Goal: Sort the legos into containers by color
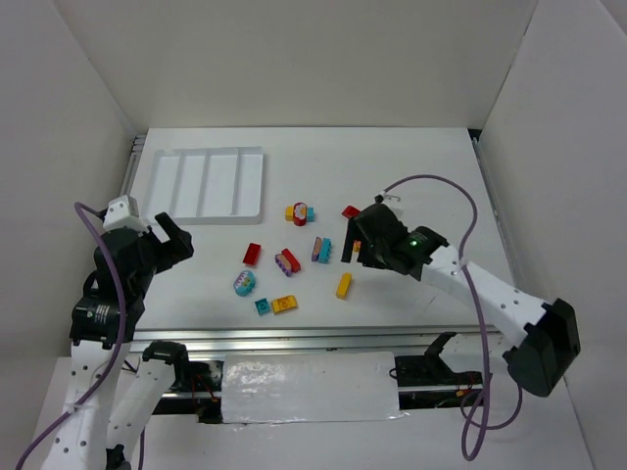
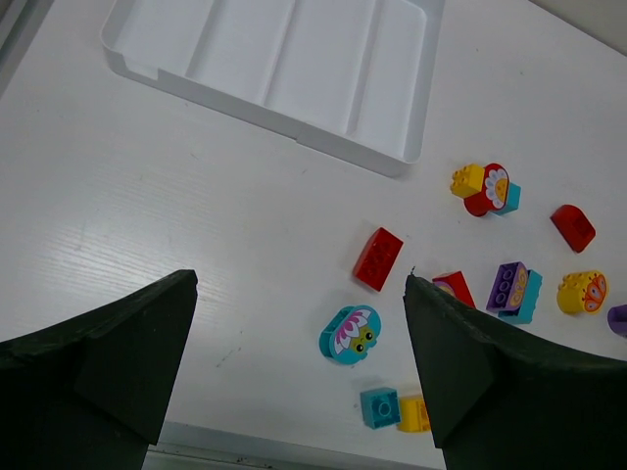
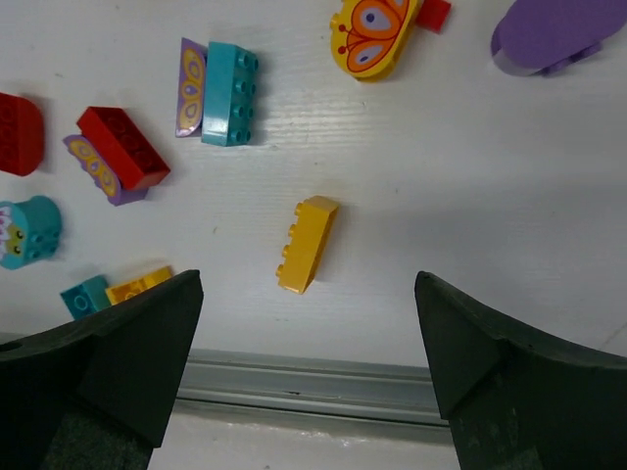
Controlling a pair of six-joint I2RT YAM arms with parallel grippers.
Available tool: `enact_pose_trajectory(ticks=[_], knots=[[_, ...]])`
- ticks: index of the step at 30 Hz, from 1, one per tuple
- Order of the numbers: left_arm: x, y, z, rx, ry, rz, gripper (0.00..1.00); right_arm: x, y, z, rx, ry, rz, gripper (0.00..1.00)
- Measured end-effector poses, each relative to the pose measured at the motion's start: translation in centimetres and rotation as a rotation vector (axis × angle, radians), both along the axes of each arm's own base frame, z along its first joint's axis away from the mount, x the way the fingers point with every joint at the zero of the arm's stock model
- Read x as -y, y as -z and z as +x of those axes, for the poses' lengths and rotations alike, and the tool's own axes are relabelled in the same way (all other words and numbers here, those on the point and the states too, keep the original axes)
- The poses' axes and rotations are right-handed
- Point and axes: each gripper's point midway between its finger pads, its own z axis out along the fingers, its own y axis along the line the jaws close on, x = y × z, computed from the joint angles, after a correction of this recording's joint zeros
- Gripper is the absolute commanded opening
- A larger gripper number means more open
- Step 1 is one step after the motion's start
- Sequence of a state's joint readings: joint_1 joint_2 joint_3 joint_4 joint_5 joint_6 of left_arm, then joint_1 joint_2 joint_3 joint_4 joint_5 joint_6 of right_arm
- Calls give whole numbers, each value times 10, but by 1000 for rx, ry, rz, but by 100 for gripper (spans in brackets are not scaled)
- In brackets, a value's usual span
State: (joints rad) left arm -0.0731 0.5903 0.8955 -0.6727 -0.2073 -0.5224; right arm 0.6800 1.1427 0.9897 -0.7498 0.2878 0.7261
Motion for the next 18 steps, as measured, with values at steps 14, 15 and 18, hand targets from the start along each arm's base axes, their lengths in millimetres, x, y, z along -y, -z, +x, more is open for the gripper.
enact_pose_trajectory(ticks=[14, 15, 18], knots=[[5, 1, 1, -1, 27, -11, 100, -38, 116, 3, -181, -23, -119, 54], [5, 0, 1, -1, 28, -12, 99, -39, 119, 2, -186, -24, -118, 54], [5, 0, 2, 2, 29, -12, 99, -42, 127, 2, -199, -31, -110, 54]])
